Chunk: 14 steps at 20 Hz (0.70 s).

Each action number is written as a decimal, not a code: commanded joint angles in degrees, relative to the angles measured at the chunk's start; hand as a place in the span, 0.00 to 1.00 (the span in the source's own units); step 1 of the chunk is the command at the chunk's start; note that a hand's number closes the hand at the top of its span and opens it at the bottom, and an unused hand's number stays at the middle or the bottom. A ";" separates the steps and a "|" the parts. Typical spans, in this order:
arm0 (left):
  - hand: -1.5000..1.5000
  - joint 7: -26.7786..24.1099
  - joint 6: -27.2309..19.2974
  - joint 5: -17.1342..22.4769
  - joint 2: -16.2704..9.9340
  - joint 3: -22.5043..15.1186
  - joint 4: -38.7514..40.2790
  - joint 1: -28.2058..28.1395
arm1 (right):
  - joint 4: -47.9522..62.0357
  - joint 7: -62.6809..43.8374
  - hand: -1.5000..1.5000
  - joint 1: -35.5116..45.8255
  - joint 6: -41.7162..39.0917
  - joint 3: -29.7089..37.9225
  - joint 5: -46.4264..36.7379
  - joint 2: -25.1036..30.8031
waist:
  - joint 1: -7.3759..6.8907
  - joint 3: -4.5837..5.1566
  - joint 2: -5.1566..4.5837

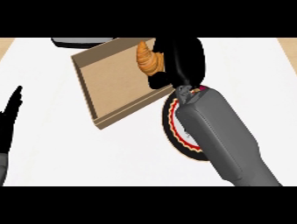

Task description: Pick the croissant from the plate and place it in the cardboard box

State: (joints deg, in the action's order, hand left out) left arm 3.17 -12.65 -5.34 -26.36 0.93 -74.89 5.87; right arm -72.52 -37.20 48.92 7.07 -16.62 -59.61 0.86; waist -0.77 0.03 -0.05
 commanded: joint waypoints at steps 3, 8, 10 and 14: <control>0.50 -0.01 2.29 0.00 -0.35 0.44 -0.66 1.03 | 14.02 -3.83 1.00 13.39 7.30 0.68 8.19 -0.83 | -1.44 -0.01 -0.31; 0.50 0.29 -0.07 -2.44 1.98 -1.06 -0.69 2.07 | 27.30 -1.87 1.00 21.39 13.99 3.17 15.27 -0.85 | -2.64 0.01 -0.71; 0.50 1.66 0.96 -2.53 1.55 -1.48 -1.24 2.53 | 32.73 4.13 1.00 21.04 16.97 5.64 17.65 -0.86 | -3.08 -0.01 -1.04; 0.50 -0.11 2.41 -1.99 0.89 -0.49 1.22 4.14 | 42.17 6.61 1.00 25.91 19.07 6.81 20.22 -0.86 | -3.93 0.05 -1.49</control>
State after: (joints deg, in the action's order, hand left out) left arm 3.00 -11.01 -7.11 -25.24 0.41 -74.33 8.94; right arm -38.96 -34.24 71.71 22.74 -11.14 -42.35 0.03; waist -3.91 0.07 -1.13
